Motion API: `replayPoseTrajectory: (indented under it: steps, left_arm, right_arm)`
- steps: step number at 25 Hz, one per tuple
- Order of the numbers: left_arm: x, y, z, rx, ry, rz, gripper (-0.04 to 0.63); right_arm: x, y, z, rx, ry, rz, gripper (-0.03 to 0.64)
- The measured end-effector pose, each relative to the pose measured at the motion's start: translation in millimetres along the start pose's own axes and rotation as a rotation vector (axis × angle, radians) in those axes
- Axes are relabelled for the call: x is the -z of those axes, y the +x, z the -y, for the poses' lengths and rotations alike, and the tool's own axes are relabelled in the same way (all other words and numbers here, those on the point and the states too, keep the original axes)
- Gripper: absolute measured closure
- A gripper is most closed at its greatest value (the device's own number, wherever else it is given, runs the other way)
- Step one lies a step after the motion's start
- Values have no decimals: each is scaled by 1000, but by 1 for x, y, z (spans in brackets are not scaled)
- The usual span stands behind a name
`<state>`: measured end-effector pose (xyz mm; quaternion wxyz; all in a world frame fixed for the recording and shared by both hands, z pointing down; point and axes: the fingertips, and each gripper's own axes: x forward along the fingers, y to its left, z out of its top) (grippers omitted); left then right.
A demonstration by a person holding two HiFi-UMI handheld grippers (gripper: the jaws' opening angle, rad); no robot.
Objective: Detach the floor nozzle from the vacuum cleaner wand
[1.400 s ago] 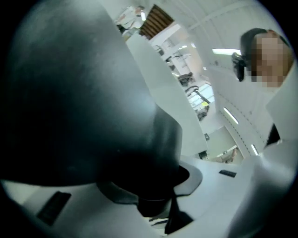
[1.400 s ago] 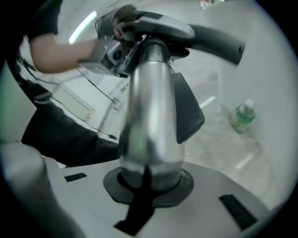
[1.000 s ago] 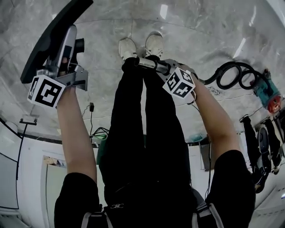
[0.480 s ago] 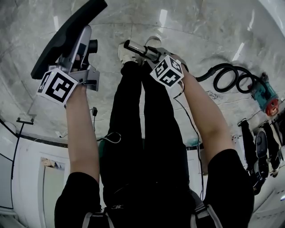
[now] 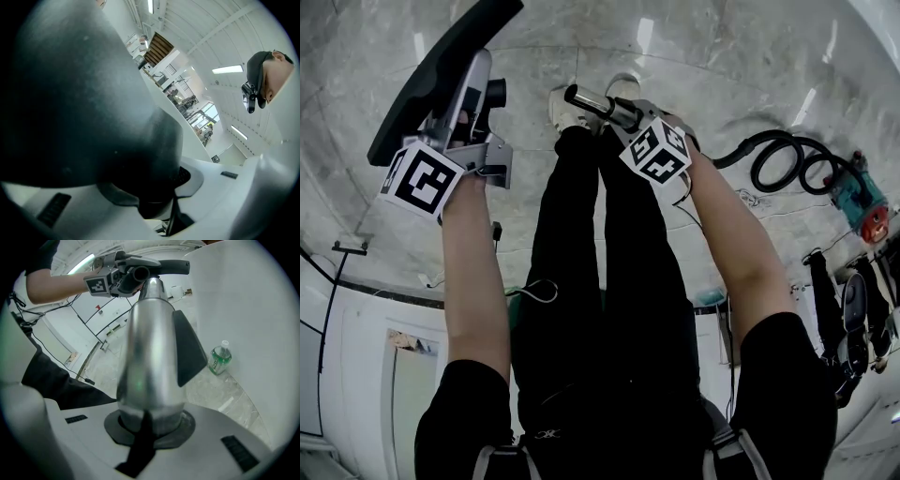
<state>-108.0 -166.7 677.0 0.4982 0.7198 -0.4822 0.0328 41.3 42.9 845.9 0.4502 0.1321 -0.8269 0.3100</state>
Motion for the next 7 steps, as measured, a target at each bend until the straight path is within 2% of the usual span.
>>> replayPoseTrajectory:
  steps: [4,7]
  left_arm:
    - [13,4,10,59,-34,-8,443]
    - [21,6,19,71,-11,-21,443]
  right_arm:
    - [3,1,4,11,2,3,565]
    - [4,-2,5,14,-2,8,565]
